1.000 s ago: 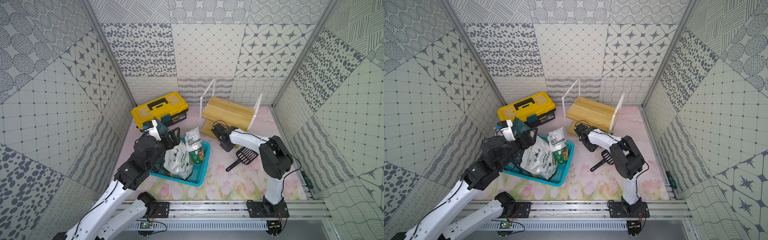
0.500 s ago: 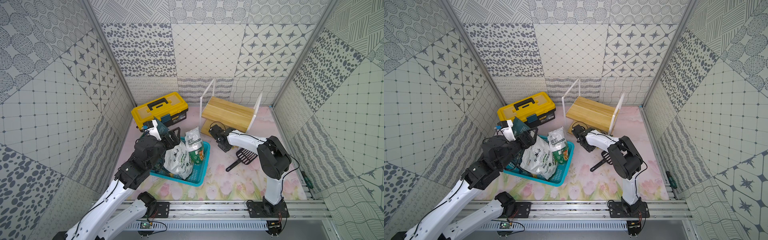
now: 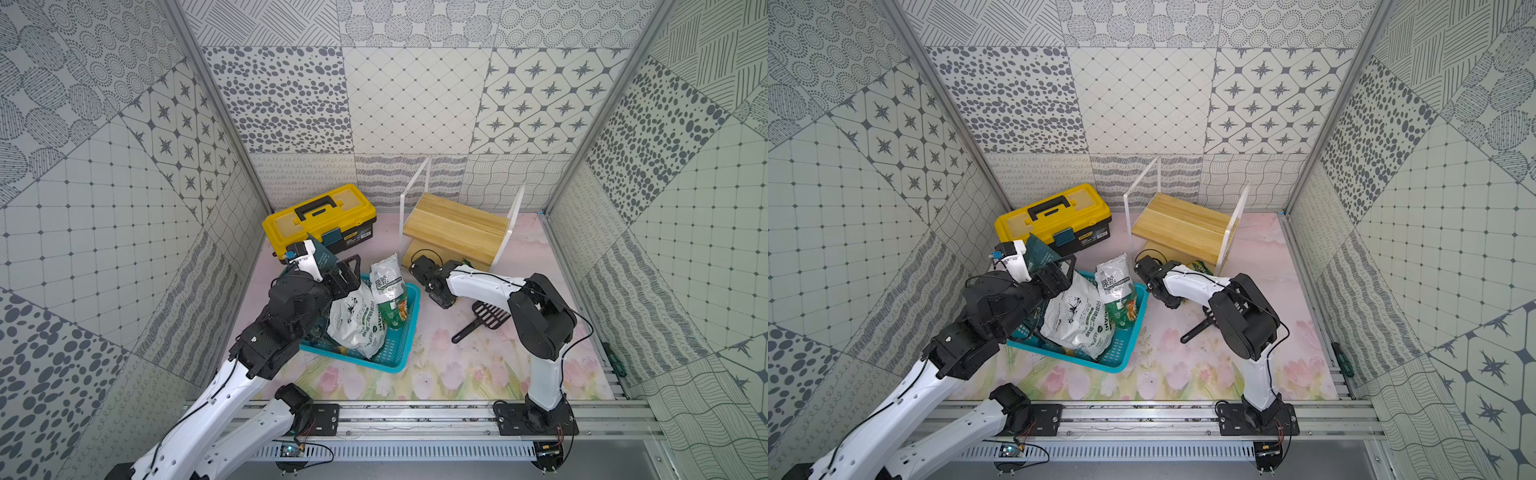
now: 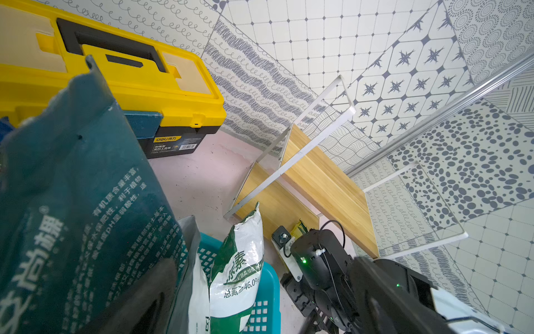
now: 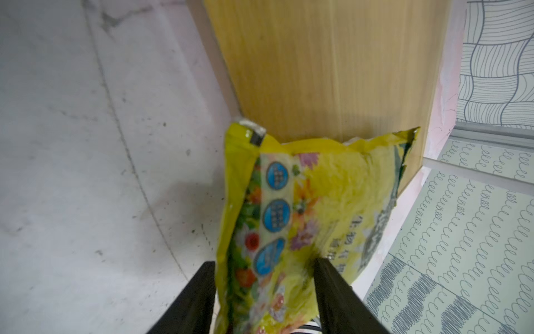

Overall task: Take down the fertilizer bag from the shelf
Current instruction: Pick up the fertilizer bag from the shelf.

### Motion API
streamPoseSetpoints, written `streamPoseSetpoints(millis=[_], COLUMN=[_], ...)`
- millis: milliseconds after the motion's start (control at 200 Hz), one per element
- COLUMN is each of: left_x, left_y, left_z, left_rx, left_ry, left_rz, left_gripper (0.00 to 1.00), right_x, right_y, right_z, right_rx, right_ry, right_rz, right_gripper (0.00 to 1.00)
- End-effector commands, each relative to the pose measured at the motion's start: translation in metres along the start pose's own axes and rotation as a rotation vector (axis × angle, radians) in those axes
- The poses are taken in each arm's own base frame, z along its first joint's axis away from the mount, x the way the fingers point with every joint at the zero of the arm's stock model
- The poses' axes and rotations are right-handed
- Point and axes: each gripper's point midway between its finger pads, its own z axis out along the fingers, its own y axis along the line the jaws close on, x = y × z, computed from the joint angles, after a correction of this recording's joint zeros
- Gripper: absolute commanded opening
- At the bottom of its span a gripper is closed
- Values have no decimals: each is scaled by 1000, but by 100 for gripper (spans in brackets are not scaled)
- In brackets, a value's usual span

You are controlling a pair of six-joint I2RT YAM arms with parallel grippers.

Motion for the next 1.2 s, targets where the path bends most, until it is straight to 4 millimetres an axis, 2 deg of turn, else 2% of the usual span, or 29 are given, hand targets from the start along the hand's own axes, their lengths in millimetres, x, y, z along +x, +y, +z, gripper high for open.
streamPoseSetpoints(millis=[0,60,200,415,590,765,900,1031,1196], left_x=[-2,-3,-7,-11,-22,-34,-41,-50,-65], left_y=[8,9,12,13,9,3,1,-2,-2], left_z=[-2,-5,-9,-13,-16,-20,-22,-24,-22], left_rx=[-31,-34,-42,-48,-49,-53,-54,-62,-103], left_ry=[-12,-19,-34,-51,-81,-112,-132,-156,-206], left_rz=[6,7,8,15,55,100,120,148,197], left_gripper=[100,100,100,100,100,100,100,100,100], right_x=[-3,-3,-7,-9,-3,7,13,14,10], right_y=[-1,-1,-7,-22,-31,-38,-42,-41,-29], right_z=[11,12,1,-33,-61,-91,-122,-165,-231], right_rx=[38,39,22,-36,-110,-218,-331,-496,-734], right_ry=[14,13,-21,-101,-149,-184,-223,-302,-452], right_rz=[-8,-5,41,148,225,320,381,434,380], right_gripper=[58,55,39,21,0,0,0,0,0])
